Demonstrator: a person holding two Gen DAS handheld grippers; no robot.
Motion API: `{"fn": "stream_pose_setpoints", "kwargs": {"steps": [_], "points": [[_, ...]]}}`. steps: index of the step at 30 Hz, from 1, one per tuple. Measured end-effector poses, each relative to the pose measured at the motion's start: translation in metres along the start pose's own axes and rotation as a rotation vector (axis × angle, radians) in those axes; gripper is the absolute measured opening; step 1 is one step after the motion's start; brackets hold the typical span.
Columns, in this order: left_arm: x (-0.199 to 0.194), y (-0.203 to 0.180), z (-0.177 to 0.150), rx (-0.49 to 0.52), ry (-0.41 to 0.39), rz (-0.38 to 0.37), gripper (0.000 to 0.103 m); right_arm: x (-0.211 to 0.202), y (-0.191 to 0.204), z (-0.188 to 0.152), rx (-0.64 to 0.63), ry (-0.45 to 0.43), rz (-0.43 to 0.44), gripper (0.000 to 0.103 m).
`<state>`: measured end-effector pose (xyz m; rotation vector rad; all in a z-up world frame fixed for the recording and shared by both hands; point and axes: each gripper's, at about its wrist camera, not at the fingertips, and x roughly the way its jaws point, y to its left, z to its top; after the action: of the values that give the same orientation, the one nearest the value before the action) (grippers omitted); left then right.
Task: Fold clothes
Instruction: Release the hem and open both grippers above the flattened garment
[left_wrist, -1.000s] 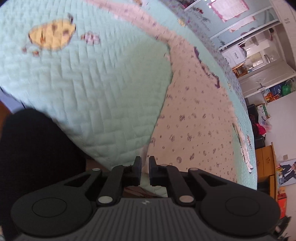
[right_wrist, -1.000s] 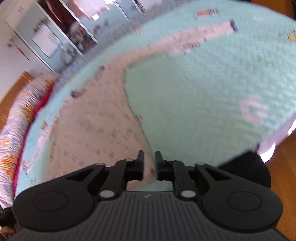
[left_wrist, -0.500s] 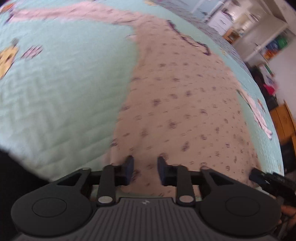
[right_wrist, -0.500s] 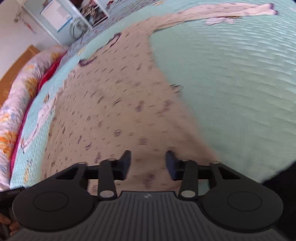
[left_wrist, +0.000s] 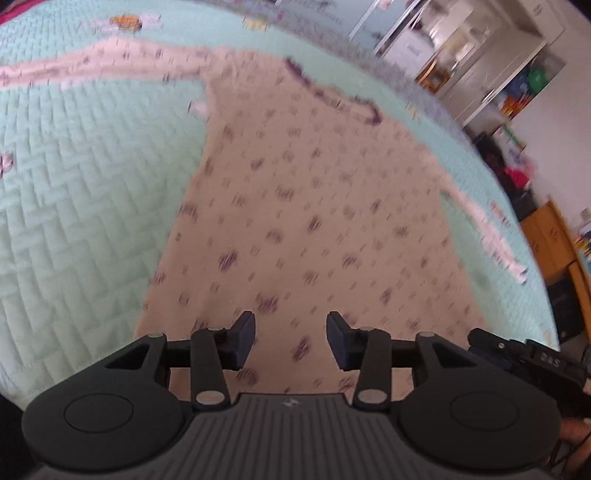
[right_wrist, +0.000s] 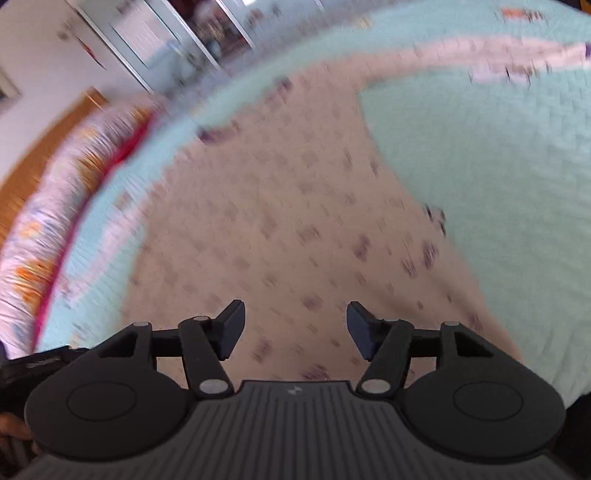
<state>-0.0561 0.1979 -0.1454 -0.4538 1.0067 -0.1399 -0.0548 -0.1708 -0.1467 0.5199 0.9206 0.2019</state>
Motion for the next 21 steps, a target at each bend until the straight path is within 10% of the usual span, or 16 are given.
{"fn": "stream_pose_setpoints", "kwargs": {"steps": [2,11,21], "points": [[-0.011,0.016,-0.009,-0.041,-0.020,-0.018,0.041,-0.002,-0.022,0.000,0.059,0.014,-0.017,0.047],[-0.040,-0.007,0.013,-0.006,-0.165,-0.017,0.049,-0.076,-0.061,0.035,0.108,-0.295,-0.149,0.069],[-0.018,-0.019,0.013,-0.013,-0.081,0.030,0.051,-0.075,-0.208,0.120,0.617,-0.566,-0.100,0.070]]}}
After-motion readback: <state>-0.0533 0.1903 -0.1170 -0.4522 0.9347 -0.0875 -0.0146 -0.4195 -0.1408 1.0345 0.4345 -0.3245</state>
